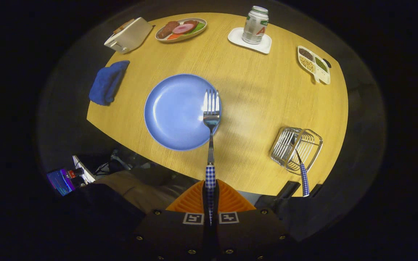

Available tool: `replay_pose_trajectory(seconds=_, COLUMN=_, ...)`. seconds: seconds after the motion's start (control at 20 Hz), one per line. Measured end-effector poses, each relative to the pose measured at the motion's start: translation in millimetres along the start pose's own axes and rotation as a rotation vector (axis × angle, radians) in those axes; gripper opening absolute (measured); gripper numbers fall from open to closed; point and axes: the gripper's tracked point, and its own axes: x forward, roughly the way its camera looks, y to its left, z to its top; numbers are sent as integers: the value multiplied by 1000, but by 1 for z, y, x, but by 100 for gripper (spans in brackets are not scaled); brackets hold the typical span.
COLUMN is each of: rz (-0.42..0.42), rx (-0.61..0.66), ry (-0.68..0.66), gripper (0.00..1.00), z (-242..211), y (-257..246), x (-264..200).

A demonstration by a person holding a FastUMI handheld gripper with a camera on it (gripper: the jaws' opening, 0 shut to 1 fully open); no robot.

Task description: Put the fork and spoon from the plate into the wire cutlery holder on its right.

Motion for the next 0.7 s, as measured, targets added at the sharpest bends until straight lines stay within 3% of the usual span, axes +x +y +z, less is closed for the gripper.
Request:
replay_pose_trajectory(seconds=0.15, rz=-41, rx=16, ry=2, gripper=1, z=-15, y=-22, x=-11)
replay_pose_trajectory(seconds=0.7, rz=-66, rx=115, ry=66, gripper=1, z=-61, y=-85, x=-40)
